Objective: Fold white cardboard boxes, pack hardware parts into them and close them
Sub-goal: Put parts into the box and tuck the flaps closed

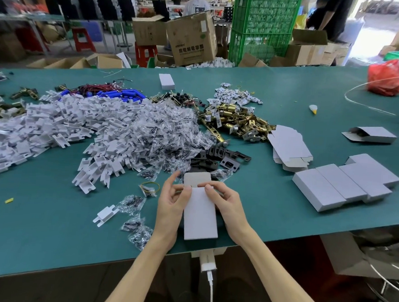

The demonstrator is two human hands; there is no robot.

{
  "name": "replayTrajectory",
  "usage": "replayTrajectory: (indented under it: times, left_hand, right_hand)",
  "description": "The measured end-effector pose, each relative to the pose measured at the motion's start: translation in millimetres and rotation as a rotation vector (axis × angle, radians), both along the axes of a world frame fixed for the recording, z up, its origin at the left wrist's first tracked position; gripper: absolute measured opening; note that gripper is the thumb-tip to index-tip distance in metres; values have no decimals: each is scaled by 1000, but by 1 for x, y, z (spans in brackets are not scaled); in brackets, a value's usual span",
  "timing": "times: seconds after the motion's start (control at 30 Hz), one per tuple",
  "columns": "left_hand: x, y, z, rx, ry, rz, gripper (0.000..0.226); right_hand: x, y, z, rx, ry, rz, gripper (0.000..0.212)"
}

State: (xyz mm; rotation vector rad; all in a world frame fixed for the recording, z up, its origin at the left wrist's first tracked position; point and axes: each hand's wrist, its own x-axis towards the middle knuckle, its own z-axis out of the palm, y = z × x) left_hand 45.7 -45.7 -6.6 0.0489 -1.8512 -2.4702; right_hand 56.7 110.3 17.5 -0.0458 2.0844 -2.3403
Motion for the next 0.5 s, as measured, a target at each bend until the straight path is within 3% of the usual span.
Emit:
replayTrajectory:
  times: [0.13, 0.5]
  left_hand:
    - [0, 2, -1, 66, -61, -3, 38]
    - [4, 2, 2, 51, -41, -32, 28]
  right_hand:
    - [0, 1, 0, -20, 2, 31, 14]
    - [0, 2, -2, -43, 13, 48, 21]
